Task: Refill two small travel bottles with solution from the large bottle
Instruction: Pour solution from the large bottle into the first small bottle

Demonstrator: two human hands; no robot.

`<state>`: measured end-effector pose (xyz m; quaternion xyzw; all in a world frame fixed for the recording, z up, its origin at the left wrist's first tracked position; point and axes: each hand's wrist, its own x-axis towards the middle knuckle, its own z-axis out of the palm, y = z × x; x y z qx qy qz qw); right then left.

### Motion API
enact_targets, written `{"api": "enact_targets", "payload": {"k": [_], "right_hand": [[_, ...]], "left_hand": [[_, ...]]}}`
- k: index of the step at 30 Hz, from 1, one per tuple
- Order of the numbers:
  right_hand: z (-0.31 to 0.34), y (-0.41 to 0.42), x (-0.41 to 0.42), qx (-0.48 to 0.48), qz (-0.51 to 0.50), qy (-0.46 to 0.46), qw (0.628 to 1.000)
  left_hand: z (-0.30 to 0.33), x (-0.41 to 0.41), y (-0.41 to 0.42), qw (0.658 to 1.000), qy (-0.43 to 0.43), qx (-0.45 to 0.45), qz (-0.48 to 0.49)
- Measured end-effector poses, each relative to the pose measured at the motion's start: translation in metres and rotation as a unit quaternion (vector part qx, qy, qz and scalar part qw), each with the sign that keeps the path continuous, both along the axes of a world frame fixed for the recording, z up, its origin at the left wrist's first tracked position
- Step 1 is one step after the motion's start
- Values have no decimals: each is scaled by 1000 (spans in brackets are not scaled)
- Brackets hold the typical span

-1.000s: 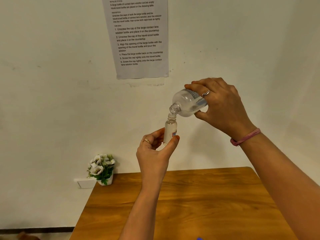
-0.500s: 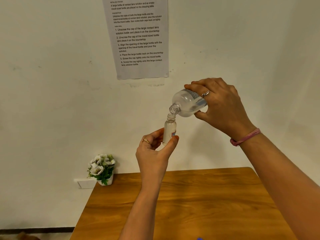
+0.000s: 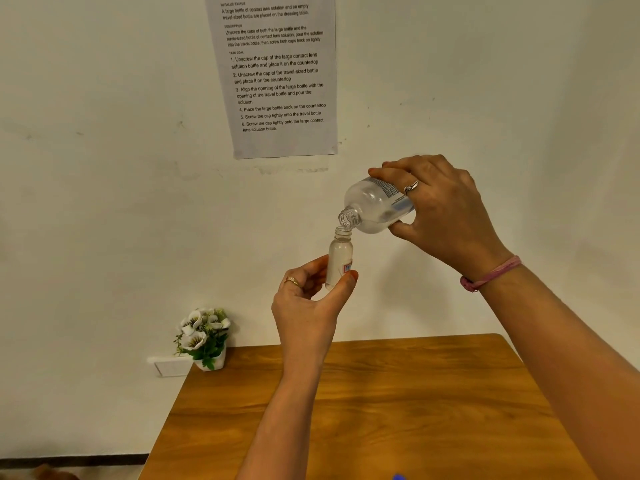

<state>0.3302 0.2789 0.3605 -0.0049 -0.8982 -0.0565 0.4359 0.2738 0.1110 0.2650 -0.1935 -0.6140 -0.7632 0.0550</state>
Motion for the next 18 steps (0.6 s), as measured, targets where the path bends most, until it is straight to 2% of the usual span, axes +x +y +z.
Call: {"api": "enact_targets", "payload": {"k": [18], "right_hand": [[-1, -1, -1, 0, 5, 2, 1000]], "left_hand": [[-1, -1, 0, 1000, -2, -3, 3]]}}
